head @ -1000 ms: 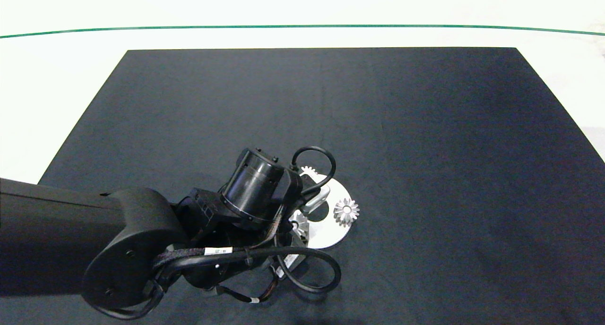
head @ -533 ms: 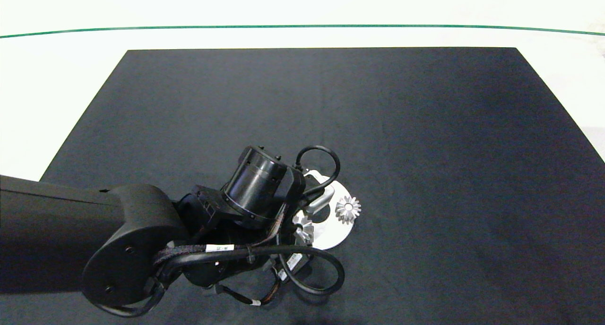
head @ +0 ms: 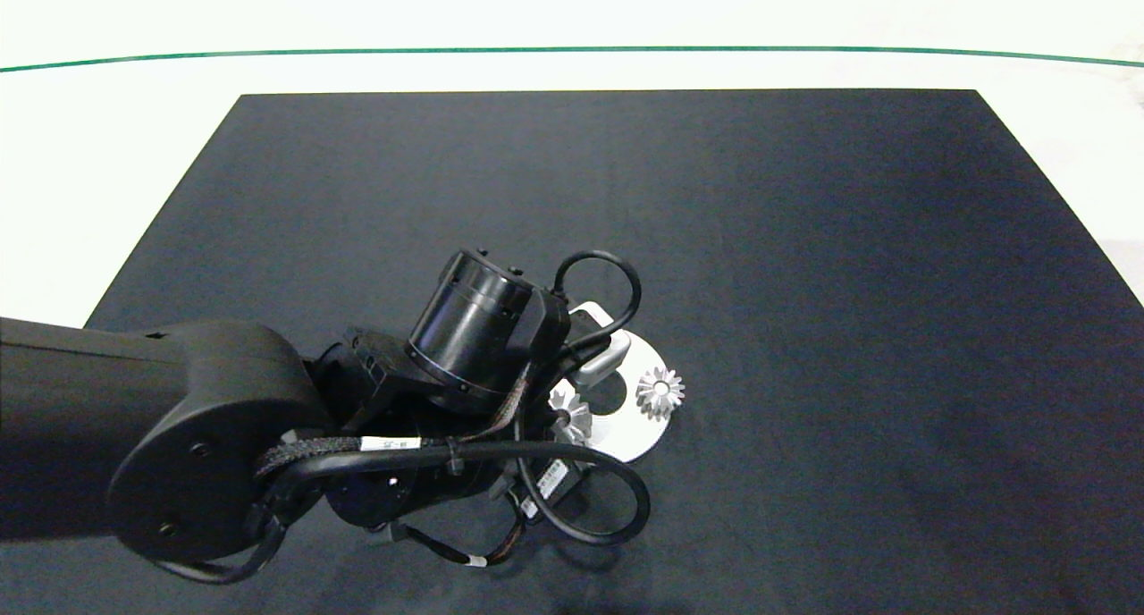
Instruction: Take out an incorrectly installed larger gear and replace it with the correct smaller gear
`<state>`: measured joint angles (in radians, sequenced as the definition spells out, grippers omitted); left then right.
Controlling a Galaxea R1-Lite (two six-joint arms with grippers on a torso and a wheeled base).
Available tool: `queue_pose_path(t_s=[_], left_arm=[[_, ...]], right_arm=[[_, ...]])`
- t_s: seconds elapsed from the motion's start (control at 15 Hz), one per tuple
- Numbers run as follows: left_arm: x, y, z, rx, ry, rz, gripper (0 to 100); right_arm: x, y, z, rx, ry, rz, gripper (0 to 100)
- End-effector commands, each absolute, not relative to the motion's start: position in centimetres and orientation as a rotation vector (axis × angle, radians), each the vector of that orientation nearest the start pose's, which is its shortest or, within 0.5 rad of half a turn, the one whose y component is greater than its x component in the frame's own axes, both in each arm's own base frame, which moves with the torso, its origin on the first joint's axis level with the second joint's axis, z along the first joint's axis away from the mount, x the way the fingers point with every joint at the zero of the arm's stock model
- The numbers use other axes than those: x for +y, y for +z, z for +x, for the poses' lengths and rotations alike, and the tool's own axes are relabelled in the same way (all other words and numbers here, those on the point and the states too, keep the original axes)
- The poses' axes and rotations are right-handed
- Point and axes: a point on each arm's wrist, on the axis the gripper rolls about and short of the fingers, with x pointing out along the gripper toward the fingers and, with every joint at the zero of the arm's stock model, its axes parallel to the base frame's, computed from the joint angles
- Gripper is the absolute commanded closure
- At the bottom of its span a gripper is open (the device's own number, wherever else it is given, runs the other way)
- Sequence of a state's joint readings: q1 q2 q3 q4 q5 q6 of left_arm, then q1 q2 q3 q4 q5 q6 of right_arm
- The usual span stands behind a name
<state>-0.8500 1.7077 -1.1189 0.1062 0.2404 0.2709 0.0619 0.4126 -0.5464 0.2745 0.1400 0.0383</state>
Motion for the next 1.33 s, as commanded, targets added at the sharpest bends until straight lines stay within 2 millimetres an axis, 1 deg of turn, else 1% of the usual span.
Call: queue_pose_path(t_s=[0.07,0.27,0.53,0.6,0.8,0.93,1.13,1.33], left_arm=[[-21.9,21.5,20.4,0.477,-0.655,0.594,72],[-20.5,21.8,20.8,0.479,-0.611,0.578,72],[-18.3,22.3,23.3,0.478,-0.492,0.543,72],[-18.0,22.5,23.6,0.476,-0.478,0.538,72],[-16.4,23.9,25.3,0.446,-0.410,0.530,72],[-16.1,23.7,26.2,0.458,-0.387,0.527,72],[-16.3,22.7,27.1,0.488,-0.380,0.534,72],[-16.6,22.1,28.0,0.503,-0.375,0.533,72]], right_arm=[[0.2,20.4,-1.1,0.147,0.198,0.044,0],[0.2,20.4,-1.1,0.145,0.198,0.044,0],[0.2,20.4,-1.1,0.147,0.193,0.044,0],[0.2,20.3,-1.1,0.148,0.193,0.044,0],[0.2,20.2,-1.1,0.151,0.193,0.044,0],[0.2,20.2,-1.1,0.151,0.195,0.042,0],[0.2,20.2,-1.0,0.153,0.195,0.042,0],[0.2,20.2,-1.1,0.151,0.192,0.042,0]])
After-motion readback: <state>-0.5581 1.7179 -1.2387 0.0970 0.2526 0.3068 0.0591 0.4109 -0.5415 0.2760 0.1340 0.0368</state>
